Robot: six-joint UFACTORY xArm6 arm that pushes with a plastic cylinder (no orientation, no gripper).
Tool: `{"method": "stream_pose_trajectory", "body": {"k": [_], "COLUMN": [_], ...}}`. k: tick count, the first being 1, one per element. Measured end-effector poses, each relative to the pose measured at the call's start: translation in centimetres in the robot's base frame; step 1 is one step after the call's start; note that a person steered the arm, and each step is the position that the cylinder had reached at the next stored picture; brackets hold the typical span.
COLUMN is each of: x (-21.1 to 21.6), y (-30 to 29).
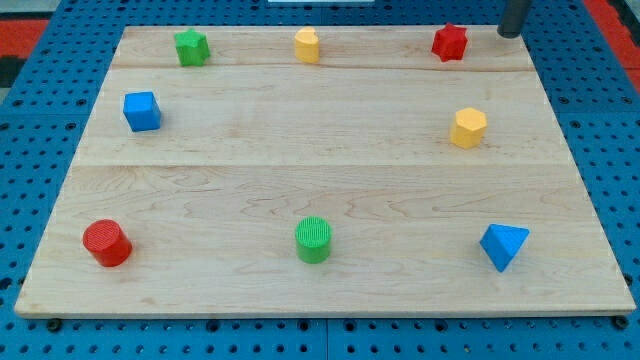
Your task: Push the red star towards the yellow heart
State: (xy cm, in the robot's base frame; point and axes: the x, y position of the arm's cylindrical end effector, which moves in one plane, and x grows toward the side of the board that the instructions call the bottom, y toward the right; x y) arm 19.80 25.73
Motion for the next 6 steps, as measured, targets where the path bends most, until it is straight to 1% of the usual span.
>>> {"method": "stream_pose_trajectory", "body": {"k": [1,2,3,5,6], "x": [3.3,4.6,4.5,4.5,3.3], "y": [-4.7,-9.0,-10.3,-10.1,-10.3]}}
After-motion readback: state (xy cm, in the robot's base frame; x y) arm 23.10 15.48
